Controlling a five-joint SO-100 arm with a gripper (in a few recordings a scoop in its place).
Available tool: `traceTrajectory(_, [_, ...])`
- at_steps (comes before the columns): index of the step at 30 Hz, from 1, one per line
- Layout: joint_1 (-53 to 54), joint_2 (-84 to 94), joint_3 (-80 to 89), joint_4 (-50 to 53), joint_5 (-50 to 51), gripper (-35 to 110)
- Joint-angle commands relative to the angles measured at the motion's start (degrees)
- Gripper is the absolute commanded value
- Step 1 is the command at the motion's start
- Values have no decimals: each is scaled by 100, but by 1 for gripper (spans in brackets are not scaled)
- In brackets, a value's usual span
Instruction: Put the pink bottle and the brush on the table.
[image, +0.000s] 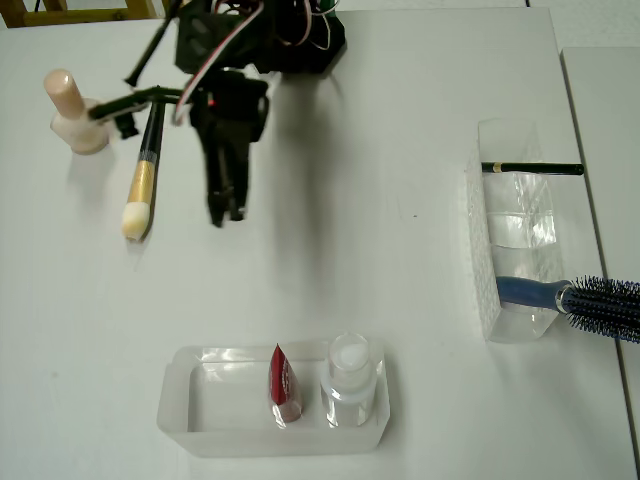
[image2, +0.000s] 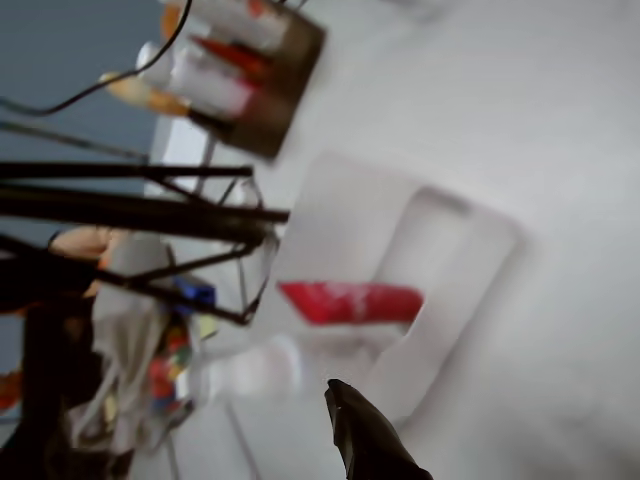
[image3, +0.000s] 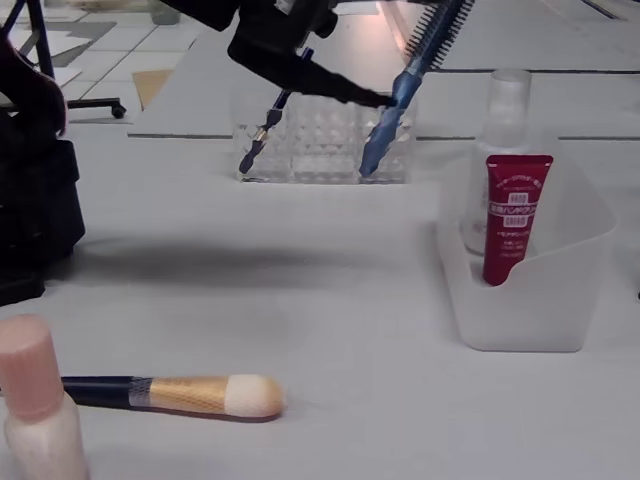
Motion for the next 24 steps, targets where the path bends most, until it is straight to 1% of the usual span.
traceTrajectory(1, [-158,659,290,-193,308,29])
traceTrajectory(9, [-659,2188,2127,-712,483,0])
traceTrajectory(13, [-782,3322,3331,-694,1099,0])
traceTrajectory(20, [-870,5212,5300,-483,1213,0])
traceTrajectory(24, [-853,5941,5941,-149,1213,0])
